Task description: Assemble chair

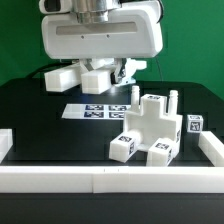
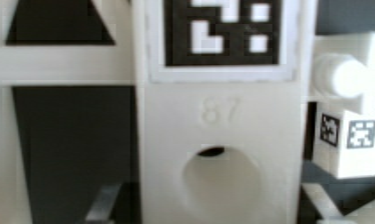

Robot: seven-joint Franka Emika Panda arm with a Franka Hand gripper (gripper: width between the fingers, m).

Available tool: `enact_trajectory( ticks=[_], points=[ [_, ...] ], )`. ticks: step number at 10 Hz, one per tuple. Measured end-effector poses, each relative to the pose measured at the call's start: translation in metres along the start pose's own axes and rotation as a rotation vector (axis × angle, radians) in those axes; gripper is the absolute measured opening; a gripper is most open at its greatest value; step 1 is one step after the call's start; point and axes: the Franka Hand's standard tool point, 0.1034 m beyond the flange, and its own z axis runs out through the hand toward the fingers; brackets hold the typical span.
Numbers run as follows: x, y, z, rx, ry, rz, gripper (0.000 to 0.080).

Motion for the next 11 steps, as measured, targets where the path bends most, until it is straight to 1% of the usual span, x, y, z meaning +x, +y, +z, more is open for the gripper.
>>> enact_trajectory(
  ticks=[1,2,3,5,6,7,8,10,11],
  points=[
    [-0.003,-0.01,-0.002,0.0,0.0,0.131,0.0288],
    [-0.007,-0.019,-0.001,-0.001,-0.001,0.227,0.0288],
    [-0.01,-0.025,0.0,-0.003,-0.002,0.246,0.0288],
    [-0.01,-0.024,0.001,-0.005,-0.002,0.234,0.0288],
    [-0.015,-0.034,0.002,-0.005,-0.002,0.215,0.0288],
    [-0.02,-0.05,0.002,-0.003,-0.001,0.185,0.0288],
    [-0.019,-0.063,0.002,-0.001,0.005,0.16,0.0288],
    [-0.014,-0.093,0.006,-0.003,0.004,0.112,0.0288],
    [-0.013,-0.093,0.008,-0.004,0.004,0.109,0.0288]
  ],
)
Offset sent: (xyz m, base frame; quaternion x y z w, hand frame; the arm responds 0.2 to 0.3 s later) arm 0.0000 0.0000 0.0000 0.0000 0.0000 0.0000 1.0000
